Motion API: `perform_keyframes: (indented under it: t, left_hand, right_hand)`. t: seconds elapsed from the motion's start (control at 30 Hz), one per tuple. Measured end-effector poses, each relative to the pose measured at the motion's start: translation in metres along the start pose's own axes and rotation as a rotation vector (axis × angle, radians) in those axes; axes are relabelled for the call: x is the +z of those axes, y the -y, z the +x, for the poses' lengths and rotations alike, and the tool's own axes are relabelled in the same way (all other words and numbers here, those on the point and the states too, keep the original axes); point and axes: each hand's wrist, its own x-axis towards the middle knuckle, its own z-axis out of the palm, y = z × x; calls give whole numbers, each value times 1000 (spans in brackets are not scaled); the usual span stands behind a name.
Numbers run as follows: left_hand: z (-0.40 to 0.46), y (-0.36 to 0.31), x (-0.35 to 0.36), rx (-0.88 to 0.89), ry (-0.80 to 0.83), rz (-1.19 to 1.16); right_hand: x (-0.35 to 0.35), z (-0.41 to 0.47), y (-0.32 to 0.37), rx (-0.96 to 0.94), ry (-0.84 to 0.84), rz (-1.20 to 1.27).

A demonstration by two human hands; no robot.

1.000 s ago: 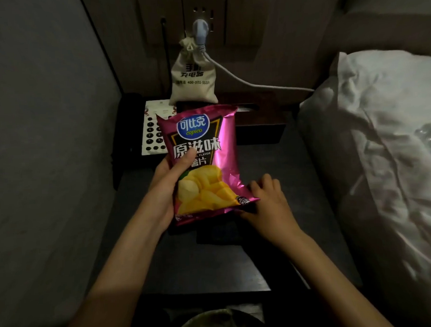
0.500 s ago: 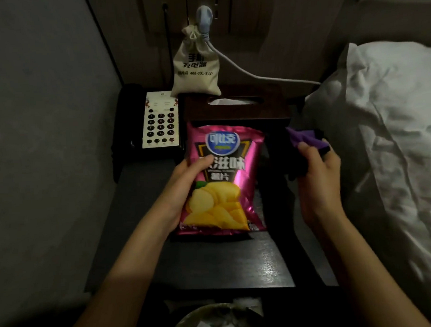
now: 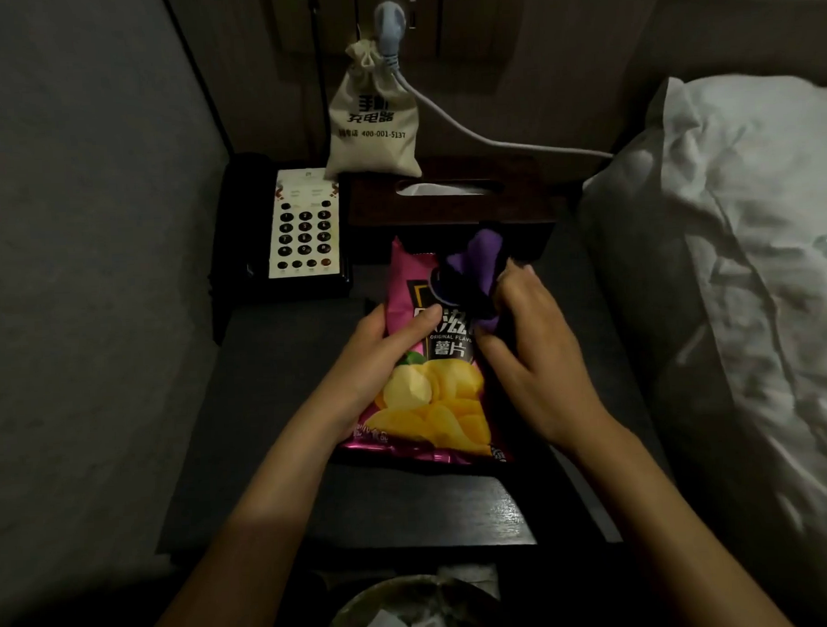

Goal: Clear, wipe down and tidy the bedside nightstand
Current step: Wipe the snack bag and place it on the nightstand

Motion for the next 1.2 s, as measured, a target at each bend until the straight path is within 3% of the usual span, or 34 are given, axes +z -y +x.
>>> perform_keyframes:
  t: [0.17,0.47,0.63,0.83,1.0,1.2]
  left_hand:
    - [0,-3,2,-27,9,49]
    - [3,-9,-2,28,-143,97]
    - [7,-12,-11,-101,-193,-228]
    - [10,-22,-17,19,-341,-399]
    - [11,-14,-16,52,-327,-315]
    - [4,-8,1,110,-169,-22]
  right_hand:
    - [4,-3,6,-51,107,-113]
    - [2,-5,25,-95,158,-122]
    - [21,-17,48,-270,327,-184]
    - [31,-22,47,-334,333,-185]
    - [35,-21,39,-297,227,-257]
    - [21,-8,23,22,-45,-12]
